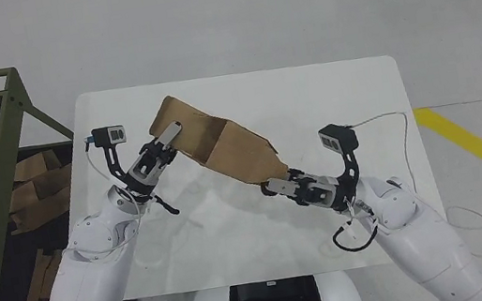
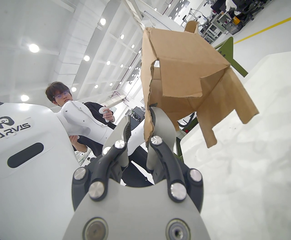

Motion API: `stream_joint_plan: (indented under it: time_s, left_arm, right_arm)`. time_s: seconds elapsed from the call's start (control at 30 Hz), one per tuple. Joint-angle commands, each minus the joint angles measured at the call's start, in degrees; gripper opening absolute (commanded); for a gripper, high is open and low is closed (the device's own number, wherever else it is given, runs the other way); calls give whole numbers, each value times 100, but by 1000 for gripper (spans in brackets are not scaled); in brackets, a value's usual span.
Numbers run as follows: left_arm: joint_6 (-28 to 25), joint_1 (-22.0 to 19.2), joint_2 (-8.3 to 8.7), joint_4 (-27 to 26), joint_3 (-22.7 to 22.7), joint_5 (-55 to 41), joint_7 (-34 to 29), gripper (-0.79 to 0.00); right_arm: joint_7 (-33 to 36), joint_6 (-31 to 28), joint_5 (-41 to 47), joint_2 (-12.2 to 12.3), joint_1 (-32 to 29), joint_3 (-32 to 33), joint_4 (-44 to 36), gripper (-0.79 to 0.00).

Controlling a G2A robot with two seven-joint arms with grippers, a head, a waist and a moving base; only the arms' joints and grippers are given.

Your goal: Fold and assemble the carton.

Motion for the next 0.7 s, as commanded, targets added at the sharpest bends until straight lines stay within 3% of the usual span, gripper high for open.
stream_joint_plan:
  time_s: [0.0,0.3,0.67]
  left_arm:
    - [-1,1,-3,3,-6,9,-2,-785]
    - [-27,-3,-15,7,-18,-19,-60,-785]
    - [-69,-22,-30,52,-43,-72,-113,-785]
  right_arm:
    - [-12,4,13,2,4,-7,-3,-545]
    - [-51,24,26,7,46,-46,26,-486]
    - [-270,118,-261,24,71,67,108,-486]
